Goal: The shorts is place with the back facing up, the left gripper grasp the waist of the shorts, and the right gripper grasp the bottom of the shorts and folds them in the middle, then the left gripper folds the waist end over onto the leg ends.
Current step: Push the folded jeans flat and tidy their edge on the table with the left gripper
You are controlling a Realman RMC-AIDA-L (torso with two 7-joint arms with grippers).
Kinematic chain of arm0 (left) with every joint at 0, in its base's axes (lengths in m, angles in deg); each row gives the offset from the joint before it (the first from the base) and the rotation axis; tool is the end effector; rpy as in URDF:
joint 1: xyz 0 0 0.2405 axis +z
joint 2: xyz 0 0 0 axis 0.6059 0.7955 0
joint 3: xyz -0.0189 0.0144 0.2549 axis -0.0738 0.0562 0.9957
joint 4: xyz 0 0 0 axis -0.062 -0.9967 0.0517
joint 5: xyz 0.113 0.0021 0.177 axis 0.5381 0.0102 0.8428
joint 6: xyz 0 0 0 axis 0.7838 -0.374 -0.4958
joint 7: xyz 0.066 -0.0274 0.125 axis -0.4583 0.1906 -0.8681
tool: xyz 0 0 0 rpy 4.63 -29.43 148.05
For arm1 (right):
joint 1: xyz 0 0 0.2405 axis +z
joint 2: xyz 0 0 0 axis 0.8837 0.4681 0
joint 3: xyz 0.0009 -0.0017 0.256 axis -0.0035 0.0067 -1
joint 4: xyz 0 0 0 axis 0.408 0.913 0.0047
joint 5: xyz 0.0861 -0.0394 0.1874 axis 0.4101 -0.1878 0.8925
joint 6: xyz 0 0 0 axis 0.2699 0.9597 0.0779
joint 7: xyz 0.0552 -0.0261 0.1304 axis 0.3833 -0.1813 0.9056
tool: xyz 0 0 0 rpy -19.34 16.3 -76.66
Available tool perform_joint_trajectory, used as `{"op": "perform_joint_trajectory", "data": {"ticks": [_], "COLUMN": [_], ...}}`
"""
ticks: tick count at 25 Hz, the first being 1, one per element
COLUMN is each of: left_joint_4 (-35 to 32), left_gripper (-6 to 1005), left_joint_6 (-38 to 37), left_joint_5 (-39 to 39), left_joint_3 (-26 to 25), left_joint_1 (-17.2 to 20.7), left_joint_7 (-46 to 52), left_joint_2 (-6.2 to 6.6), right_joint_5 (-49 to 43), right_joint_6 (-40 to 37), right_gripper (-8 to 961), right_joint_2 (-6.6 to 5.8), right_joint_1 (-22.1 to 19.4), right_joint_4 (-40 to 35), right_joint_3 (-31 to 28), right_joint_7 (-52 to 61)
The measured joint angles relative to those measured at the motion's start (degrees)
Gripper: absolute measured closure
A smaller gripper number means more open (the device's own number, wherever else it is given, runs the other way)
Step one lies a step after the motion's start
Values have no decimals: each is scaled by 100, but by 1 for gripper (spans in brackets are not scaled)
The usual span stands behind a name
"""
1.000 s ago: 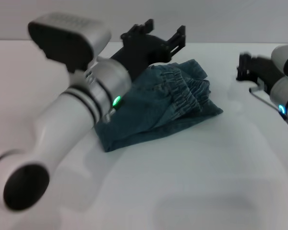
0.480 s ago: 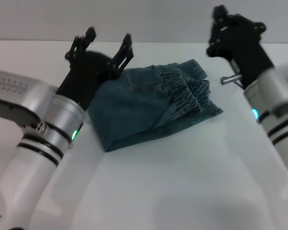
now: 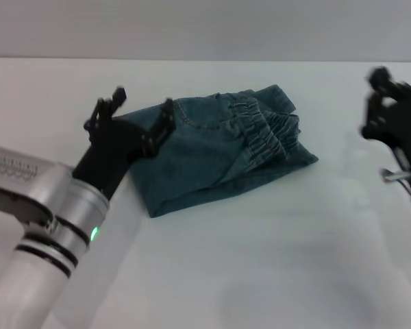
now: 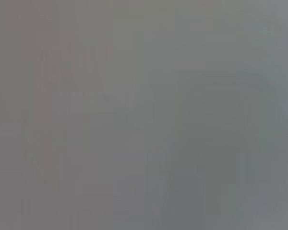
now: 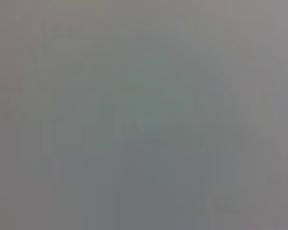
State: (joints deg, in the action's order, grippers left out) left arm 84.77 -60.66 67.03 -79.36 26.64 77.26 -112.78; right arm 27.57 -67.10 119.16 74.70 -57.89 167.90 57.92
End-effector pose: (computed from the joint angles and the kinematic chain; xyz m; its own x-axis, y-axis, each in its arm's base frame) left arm -0.2324 0.2979 -0.0787 0.6674 -0.0012 0.7447 0.6899 -0.3757 -0.6188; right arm 0.2692 0.2926 -0.0421 0.6533 0.1950 -0.7315 -0.6801 -0.2734 -0.6802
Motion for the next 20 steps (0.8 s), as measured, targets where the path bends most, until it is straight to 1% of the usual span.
{"op": "perform_joint_trajectory", "data": {"ticks": [4, 5, 7, 10, 12, 15, 16, 20], "left_joint_4": [-306, -458, -547, -795, -940, -1117, -1151, -1310], "left_gripper": [172, 180, 197, 222, 293, 399, 434, 627], "left_joint_6": [-180, -186, -182, -210, -238, -233, -222, -103], "left_joint_5": [6, 10, 11, 21, 23, 26, 26, 28], "left_joint_3": [298, 448, 539, 905, 1190, 1460, 1512, 1620], "left_joint_1": [-44, -141, -207, -400, -514, -638, -659, -699], "left_joint_7": [512, 831, 975, 1140, 1145, 1214, 1280, 1732], "left_joint_2": [-20, -19, -22, -26, -14, -2, 2, 6], "right_joint_5": [204, 225, 225, 227, 228, 231, 232, 235], "right_joint_6": [-151, -184, -180, -113, -88, -53, -48, -46], "right_gripper": [953, 951, 949, 946, 943, 940, 938, 934], "right_joint_2": [7, 7, 7, -2, -8, -13, -14, -15], "right_joint_1": [-169, -206, -200, -158, -146, -127, -124, -121], "right_joint_4": [175, 242, 261, 313, 327, 336, 337, 340], "right_joint_3": [-52, -72, -76, -78, -79, -78, -75, -55], "right_joint_7": [40, 47, 53, 84, 100, 109, 112, 116]}}
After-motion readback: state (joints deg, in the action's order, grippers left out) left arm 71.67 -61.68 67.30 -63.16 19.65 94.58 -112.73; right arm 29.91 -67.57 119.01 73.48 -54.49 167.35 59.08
